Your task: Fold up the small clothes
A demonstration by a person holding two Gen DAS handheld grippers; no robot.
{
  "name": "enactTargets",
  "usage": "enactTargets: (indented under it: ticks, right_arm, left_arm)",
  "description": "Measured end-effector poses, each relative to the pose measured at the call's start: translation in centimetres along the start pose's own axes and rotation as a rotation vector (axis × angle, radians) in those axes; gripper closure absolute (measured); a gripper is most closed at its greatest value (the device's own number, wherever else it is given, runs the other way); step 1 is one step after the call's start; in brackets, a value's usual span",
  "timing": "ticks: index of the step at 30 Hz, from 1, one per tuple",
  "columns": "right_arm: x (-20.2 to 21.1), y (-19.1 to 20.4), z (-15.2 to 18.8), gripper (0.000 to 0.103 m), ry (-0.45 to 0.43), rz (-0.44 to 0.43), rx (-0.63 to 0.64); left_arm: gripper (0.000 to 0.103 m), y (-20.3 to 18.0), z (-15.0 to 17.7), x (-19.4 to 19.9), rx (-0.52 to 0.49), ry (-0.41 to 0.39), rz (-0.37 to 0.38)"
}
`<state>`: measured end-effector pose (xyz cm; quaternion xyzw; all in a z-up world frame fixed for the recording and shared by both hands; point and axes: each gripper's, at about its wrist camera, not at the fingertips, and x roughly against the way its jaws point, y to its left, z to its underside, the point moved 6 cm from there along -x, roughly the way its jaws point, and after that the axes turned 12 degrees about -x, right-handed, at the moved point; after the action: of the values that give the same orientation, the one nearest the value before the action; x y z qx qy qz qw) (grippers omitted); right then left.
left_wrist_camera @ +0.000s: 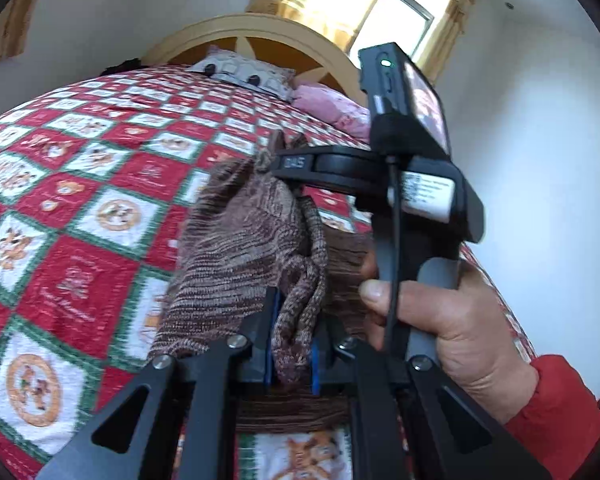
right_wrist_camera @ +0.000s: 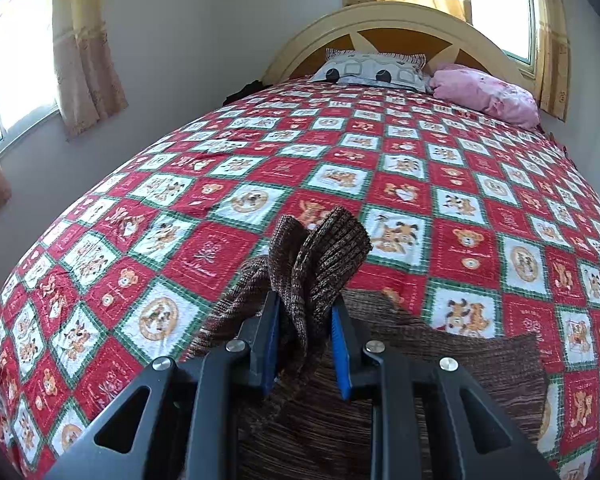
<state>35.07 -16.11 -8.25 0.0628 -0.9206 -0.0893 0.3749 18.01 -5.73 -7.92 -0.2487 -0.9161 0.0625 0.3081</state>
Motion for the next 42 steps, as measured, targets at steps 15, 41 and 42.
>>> enactTargets:
  ticks: [15,41,42]
  right_arm:
    - [0.1,-5.0,1.6,0.079,0.024,0.006,-0.046]
    - [2.5,-17.6,3.2,0.079,0.080,-0.112,-0.311]
    - [2.6,-18.0,3.3,0.079,0.078,-0.113,-0.321]
  left_arm:
    - [0.090,-4.2,0.8,-1.8,-0.080,0.048,0.056]
    - [0.090,-13.1,2.6,-6.4,-0.252,0.121,0.170]
    - [0.090,-13.3,2.9,-6.7,-0.255,0.134,0.175]
